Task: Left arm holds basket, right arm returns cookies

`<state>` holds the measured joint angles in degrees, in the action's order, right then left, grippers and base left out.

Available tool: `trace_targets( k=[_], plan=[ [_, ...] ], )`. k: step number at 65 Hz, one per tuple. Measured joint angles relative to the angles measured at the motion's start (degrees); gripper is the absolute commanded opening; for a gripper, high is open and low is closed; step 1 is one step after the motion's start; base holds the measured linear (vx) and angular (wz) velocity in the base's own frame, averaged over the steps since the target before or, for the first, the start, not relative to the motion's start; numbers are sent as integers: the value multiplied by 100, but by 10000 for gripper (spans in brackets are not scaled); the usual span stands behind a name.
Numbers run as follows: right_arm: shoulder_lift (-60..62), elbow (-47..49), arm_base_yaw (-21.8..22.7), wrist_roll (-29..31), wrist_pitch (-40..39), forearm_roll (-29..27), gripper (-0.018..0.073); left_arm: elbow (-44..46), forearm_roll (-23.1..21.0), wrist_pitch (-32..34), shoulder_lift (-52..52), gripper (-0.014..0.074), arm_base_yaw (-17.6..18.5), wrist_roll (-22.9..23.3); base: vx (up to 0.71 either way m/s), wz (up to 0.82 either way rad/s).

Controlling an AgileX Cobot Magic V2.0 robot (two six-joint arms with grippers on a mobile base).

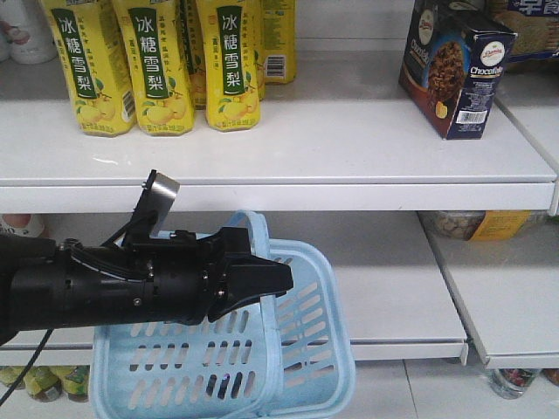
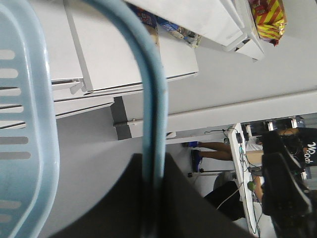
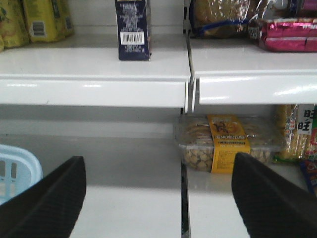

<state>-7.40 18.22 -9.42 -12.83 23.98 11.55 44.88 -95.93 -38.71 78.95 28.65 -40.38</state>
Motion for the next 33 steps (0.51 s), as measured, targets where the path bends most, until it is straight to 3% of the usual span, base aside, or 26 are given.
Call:
trace_targets(
  k=[24,33],
  plan=[
    [72,-489,0,0,-121,0,561,0,0,0,0,-6,0,0,0,0],
    [72,-489,0,0,-182,0,486,0,0,0,0,-6,0,0,0,0]
  ],
)
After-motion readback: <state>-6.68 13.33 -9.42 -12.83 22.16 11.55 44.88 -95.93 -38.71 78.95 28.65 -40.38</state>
